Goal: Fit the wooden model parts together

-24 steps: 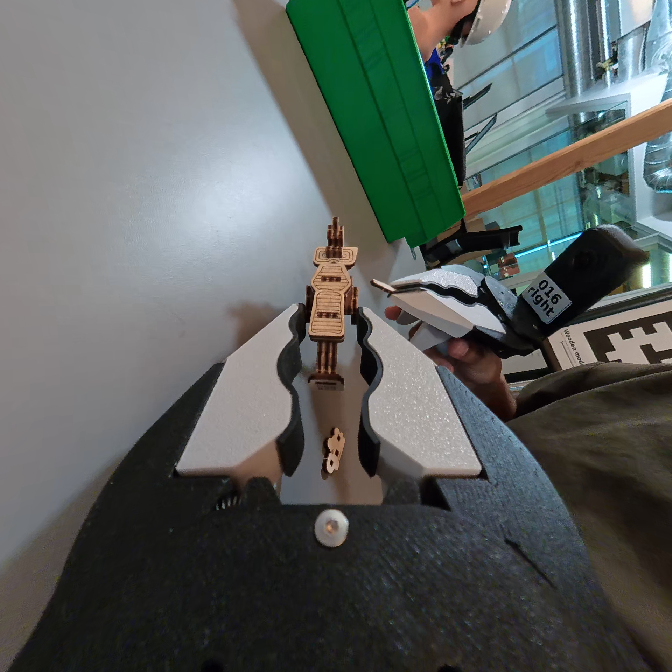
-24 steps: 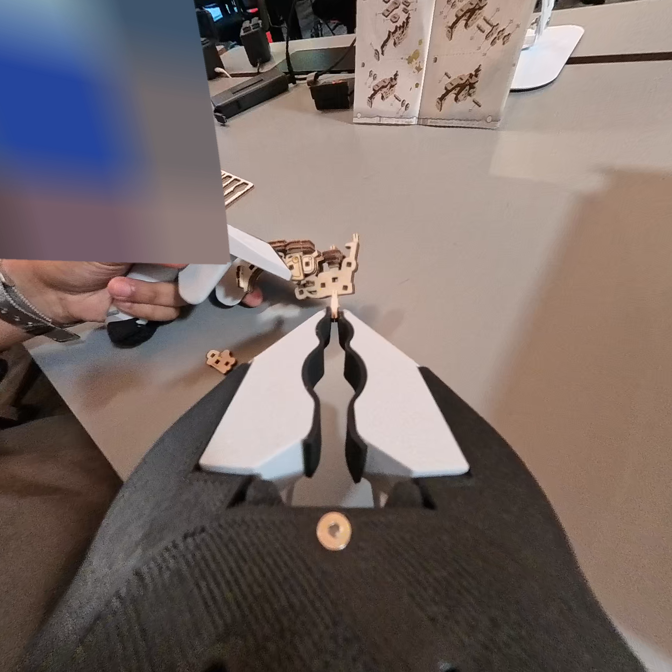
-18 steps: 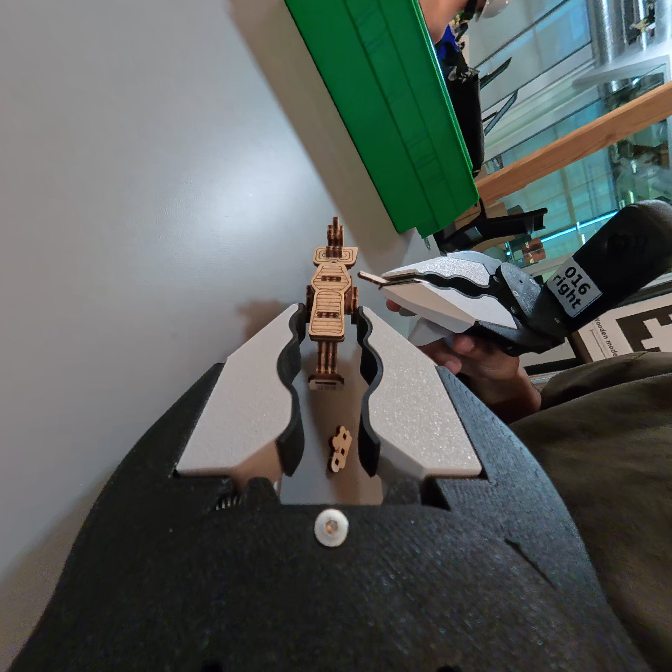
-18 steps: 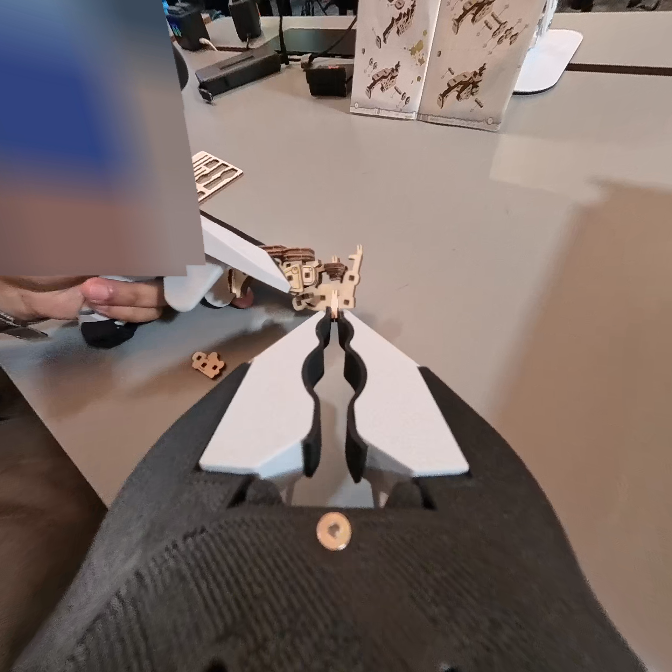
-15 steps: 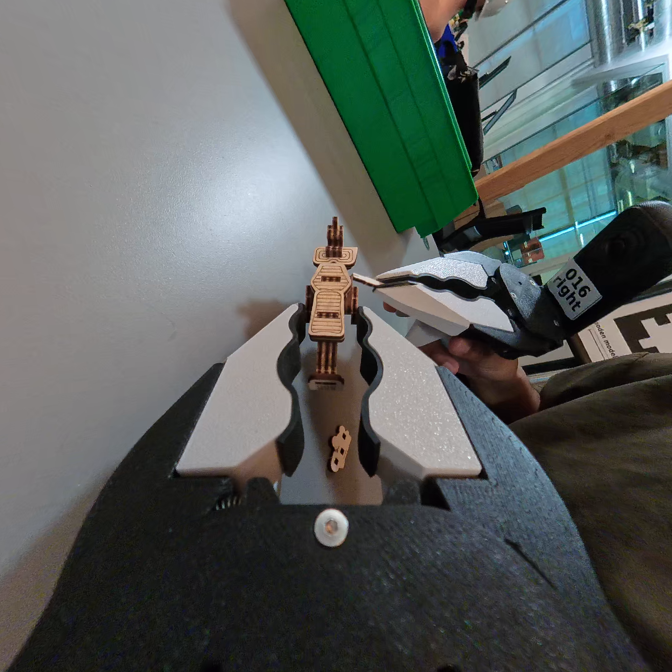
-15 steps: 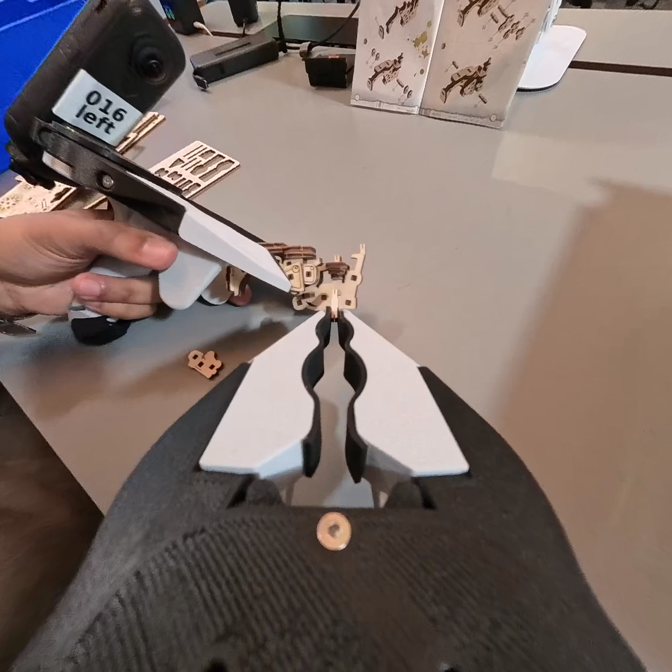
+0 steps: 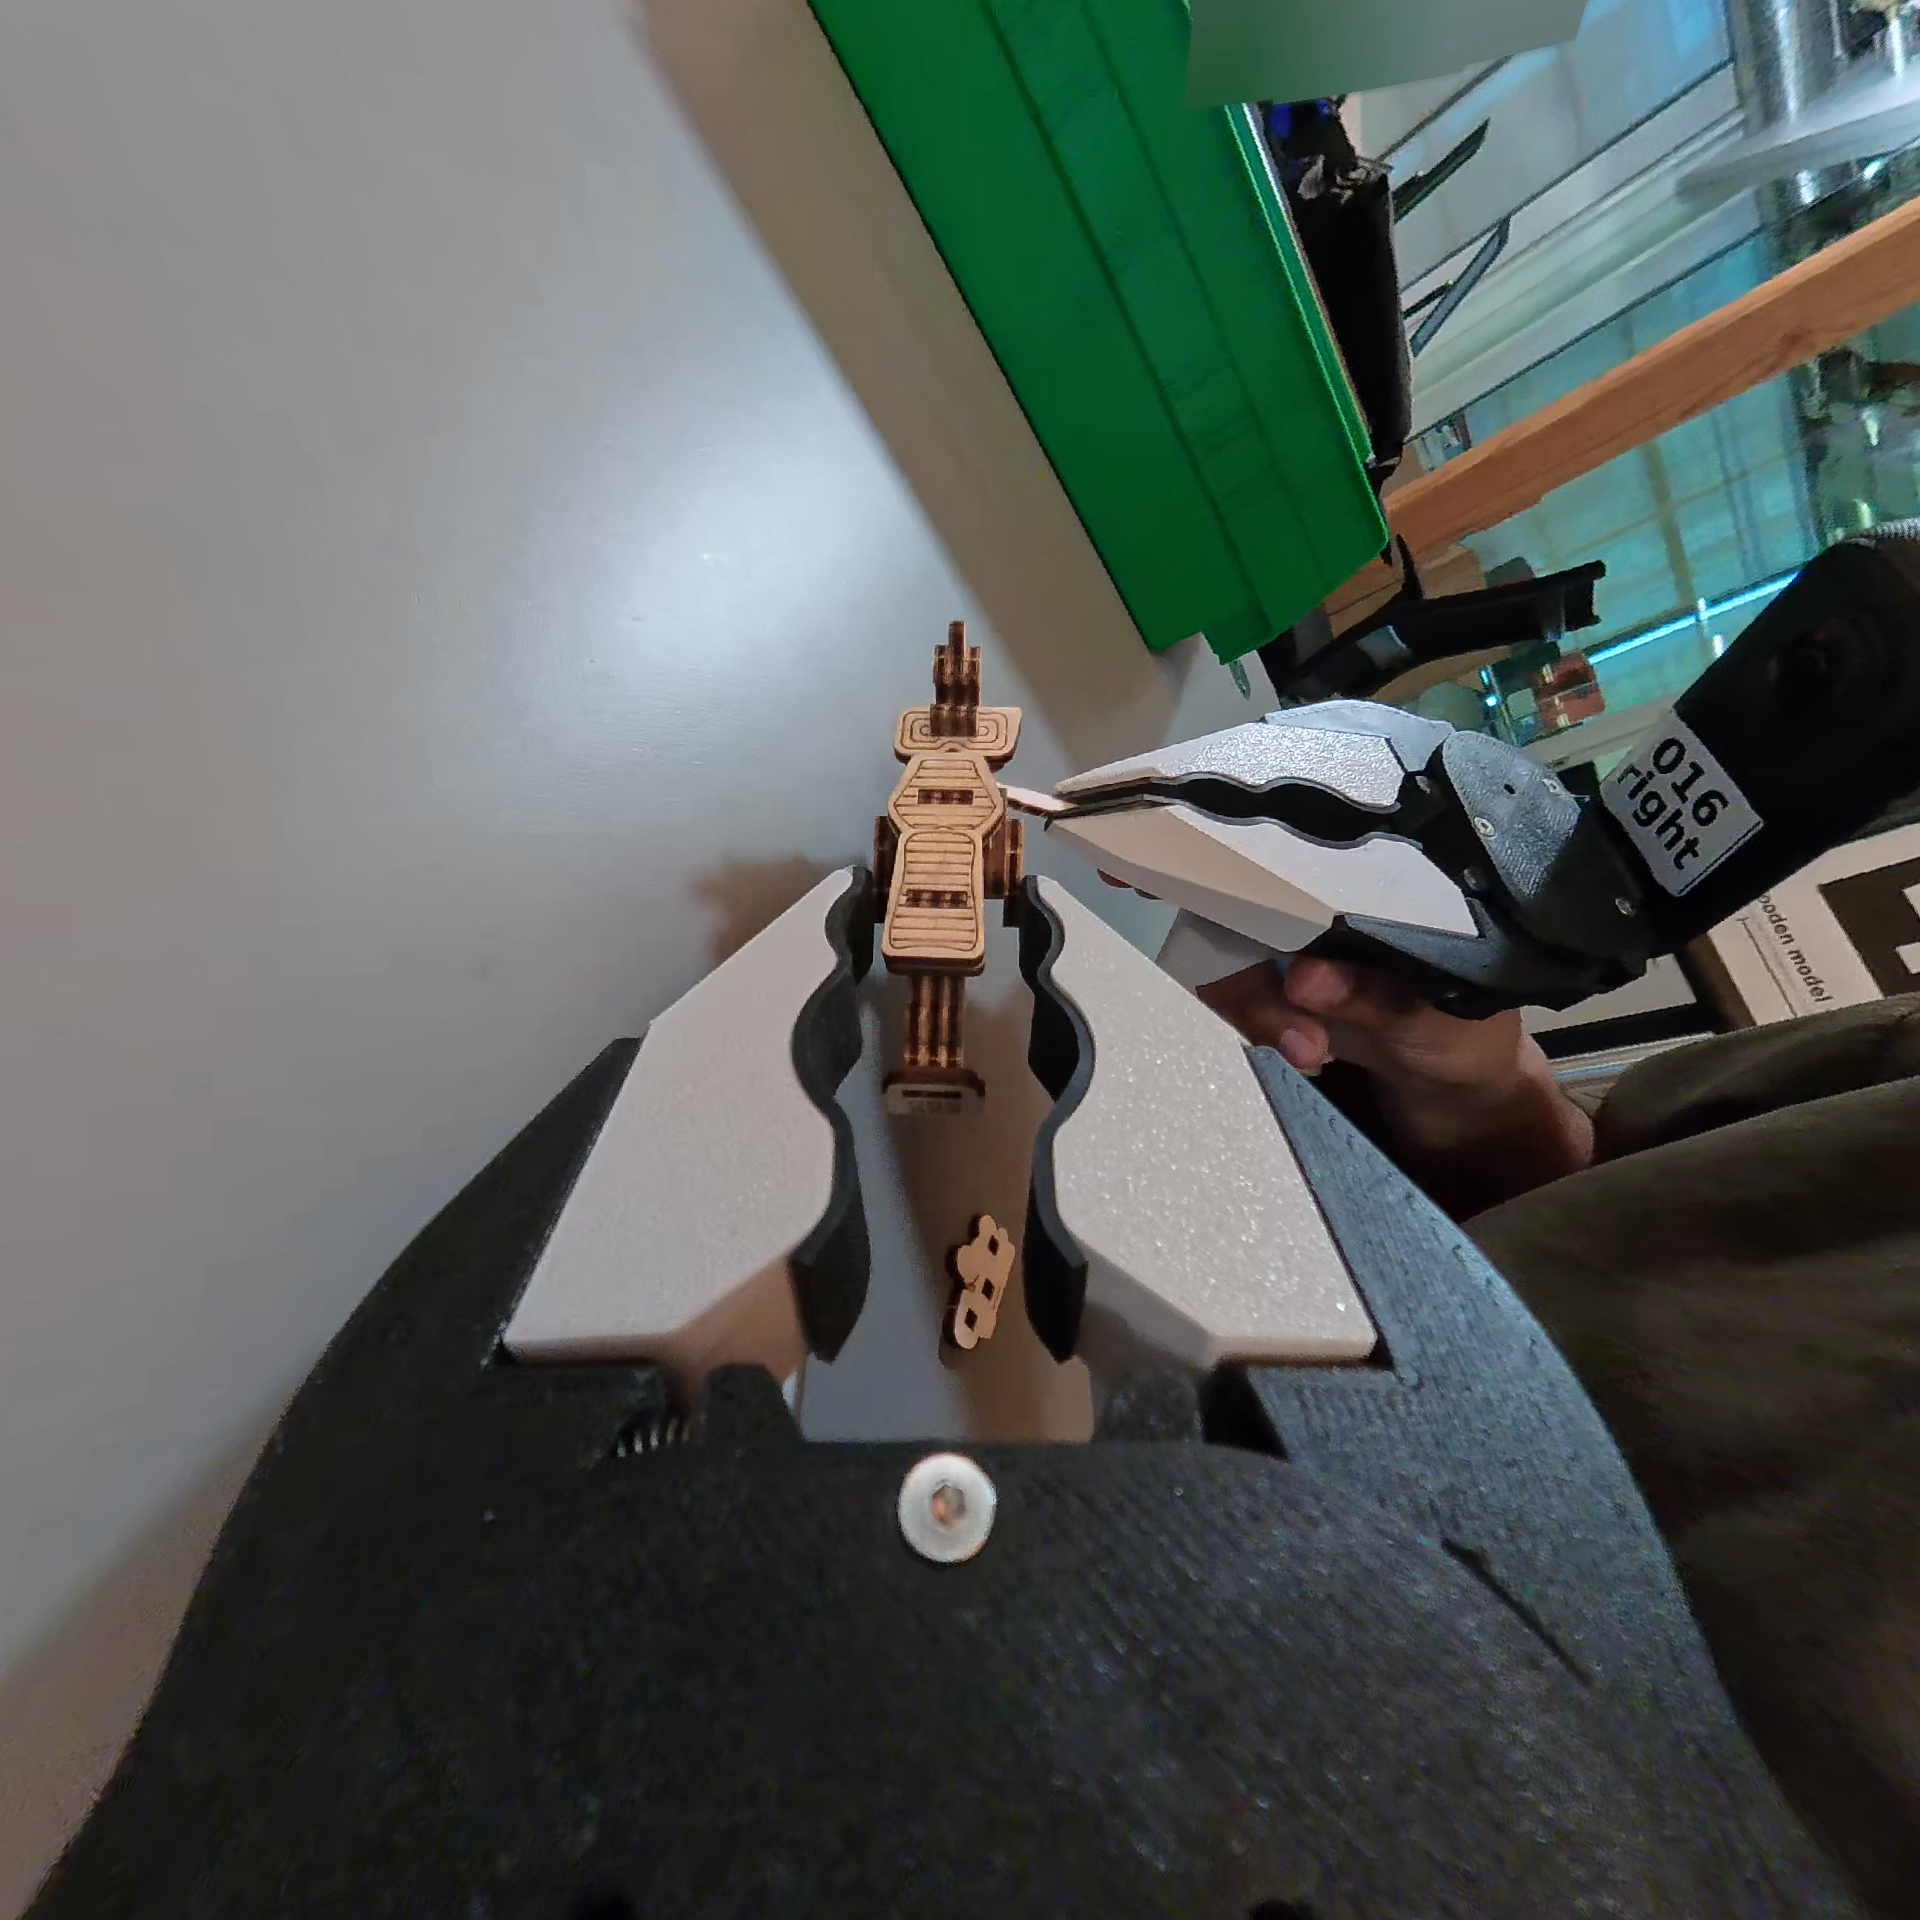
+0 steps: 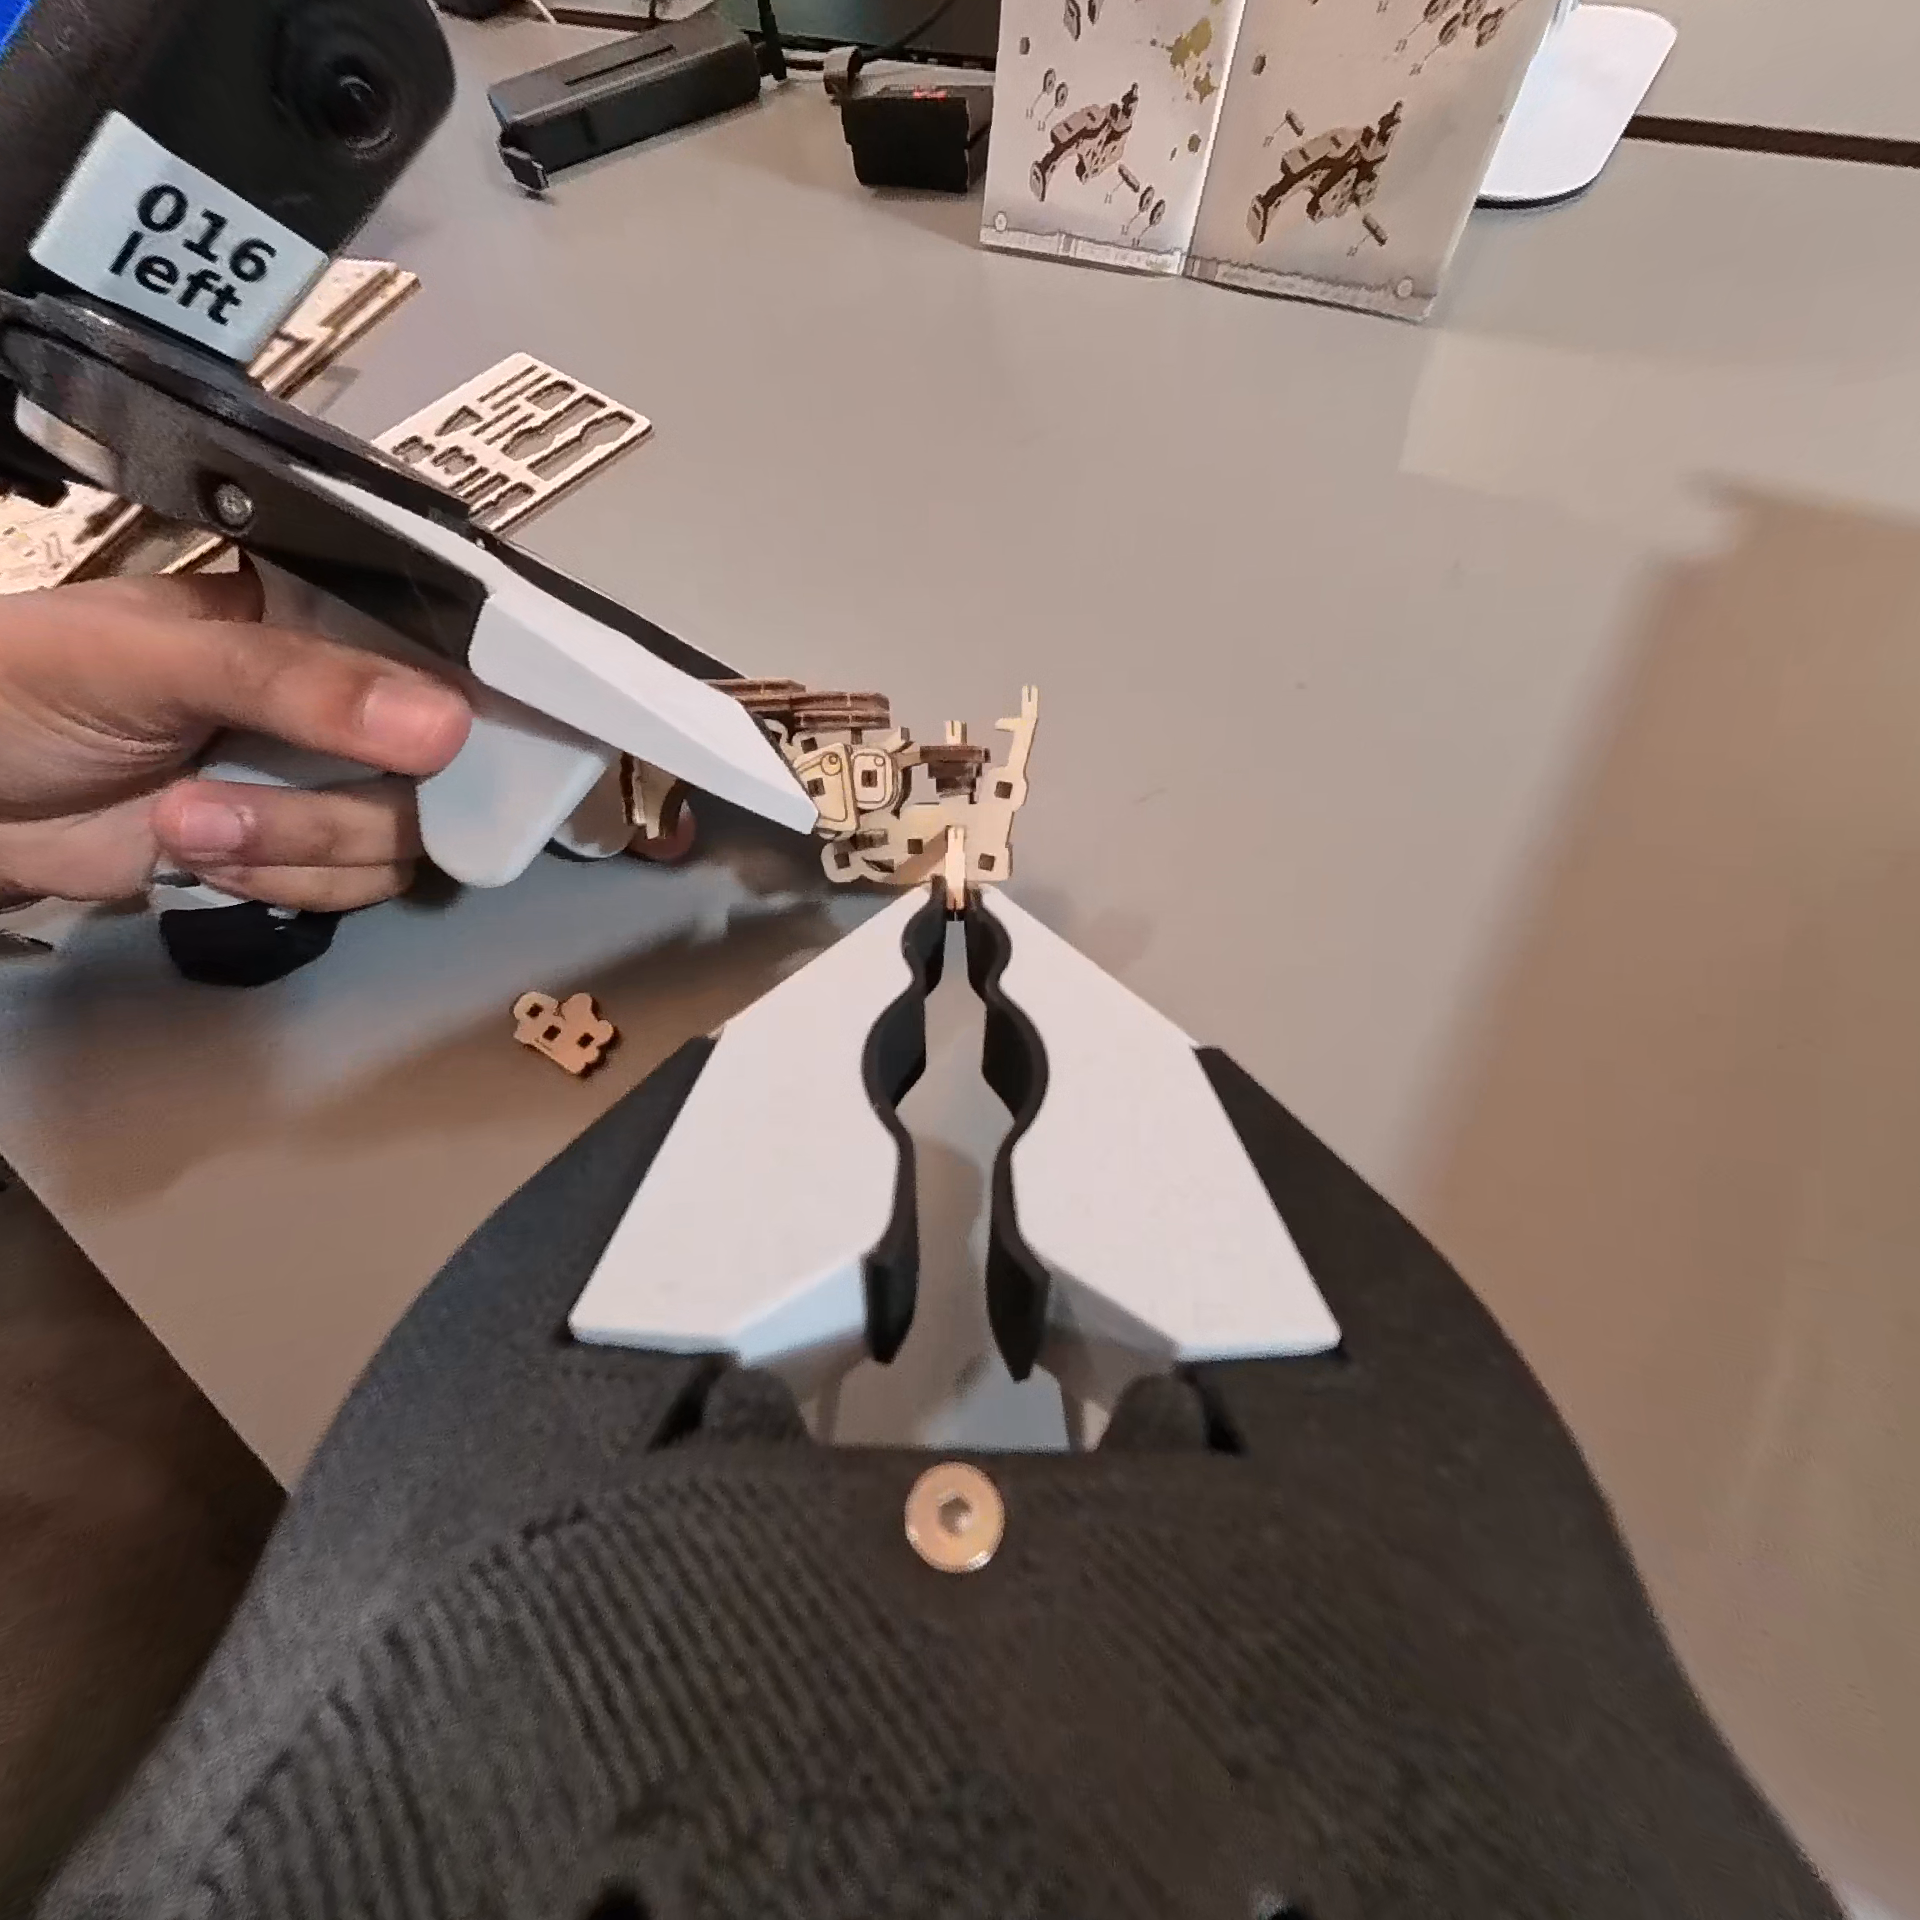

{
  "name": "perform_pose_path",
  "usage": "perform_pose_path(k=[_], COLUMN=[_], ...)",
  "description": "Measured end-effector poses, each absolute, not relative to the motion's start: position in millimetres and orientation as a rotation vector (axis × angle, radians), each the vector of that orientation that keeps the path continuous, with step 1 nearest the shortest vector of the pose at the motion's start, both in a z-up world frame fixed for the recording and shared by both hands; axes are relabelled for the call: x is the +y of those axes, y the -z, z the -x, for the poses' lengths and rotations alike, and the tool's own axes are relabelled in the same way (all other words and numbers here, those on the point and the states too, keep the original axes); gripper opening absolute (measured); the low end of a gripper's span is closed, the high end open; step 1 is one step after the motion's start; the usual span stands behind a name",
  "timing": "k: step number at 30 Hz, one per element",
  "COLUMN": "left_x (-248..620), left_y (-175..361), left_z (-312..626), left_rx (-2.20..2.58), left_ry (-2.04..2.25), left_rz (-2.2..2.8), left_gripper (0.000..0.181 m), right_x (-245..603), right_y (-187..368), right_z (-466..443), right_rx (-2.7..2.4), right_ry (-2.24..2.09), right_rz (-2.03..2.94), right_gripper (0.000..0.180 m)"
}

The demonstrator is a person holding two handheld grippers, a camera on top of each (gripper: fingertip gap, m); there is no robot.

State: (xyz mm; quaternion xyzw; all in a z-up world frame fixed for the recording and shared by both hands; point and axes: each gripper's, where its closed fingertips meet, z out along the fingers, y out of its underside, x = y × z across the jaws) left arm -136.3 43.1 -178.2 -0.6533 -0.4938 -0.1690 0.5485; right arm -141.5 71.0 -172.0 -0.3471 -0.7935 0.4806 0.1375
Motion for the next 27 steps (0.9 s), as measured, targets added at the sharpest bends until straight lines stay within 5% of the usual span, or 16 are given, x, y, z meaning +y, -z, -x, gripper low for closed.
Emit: perform_pose_path(k=[27], left_x=[47.4], left_y=[179.1], left_z=[132.7], left_rx=[-1.11], left_ry=[0.226], left_rz=[1.668], left_gripper=[0.025], right_x=[74.3], right_y=[172.8], right_z=[138.8], right_rx=[-2.32], right_ry=[-1.242], right_rz=[0.904], right_gripper=[0.002])
